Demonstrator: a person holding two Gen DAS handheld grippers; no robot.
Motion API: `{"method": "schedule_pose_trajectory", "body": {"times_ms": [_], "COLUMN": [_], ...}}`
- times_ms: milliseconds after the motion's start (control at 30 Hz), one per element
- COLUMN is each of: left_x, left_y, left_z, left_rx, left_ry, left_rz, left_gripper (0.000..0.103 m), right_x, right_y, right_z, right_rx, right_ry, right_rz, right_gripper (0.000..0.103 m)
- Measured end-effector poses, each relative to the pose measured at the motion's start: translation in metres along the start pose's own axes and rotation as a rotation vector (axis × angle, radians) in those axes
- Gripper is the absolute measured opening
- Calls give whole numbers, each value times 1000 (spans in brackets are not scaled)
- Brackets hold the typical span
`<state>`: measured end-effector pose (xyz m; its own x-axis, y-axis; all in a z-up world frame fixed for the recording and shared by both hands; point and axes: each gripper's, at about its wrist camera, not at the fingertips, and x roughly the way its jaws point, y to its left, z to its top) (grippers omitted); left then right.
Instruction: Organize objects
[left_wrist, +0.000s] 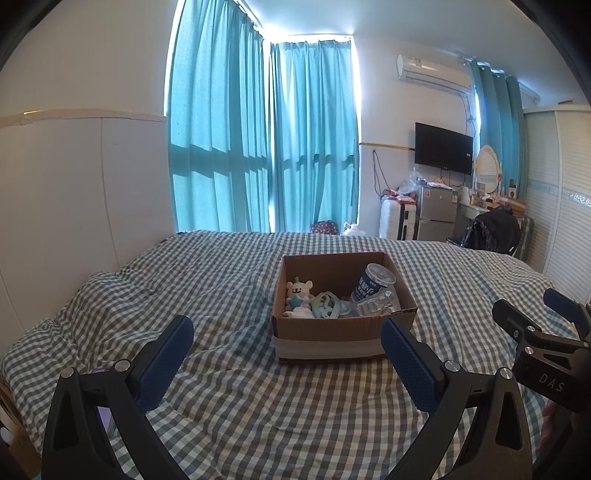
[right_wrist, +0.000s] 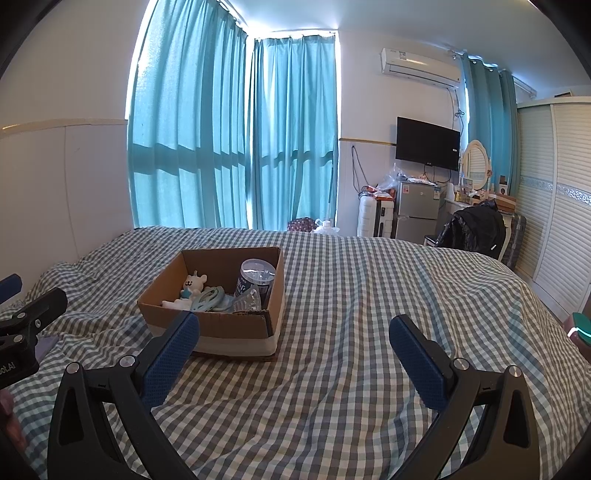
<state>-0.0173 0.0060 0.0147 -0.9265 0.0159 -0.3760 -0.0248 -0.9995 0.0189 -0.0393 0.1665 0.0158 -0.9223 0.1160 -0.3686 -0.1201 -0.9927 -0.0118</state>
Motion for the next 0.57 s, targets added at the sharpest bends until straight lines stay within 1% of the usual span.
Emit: {"method": "schedule_pose_trajectory", "body": {"times_ms": [467,567], "left_x": [1,1], "left_y": [3,2], "left_z": [-2,-2], "left_rx": [-3,8], "left_ry": [9,3], "left_rz": [-6,7], "left_gripper": [103,103], "right_x": [0,0], "right_y": [2,3], "right_z": [-1,-2], "right_rx": [-3,-5], "right_ry": [7,8], "right_rz": [1,3], "right_gripper": [103,103]}}
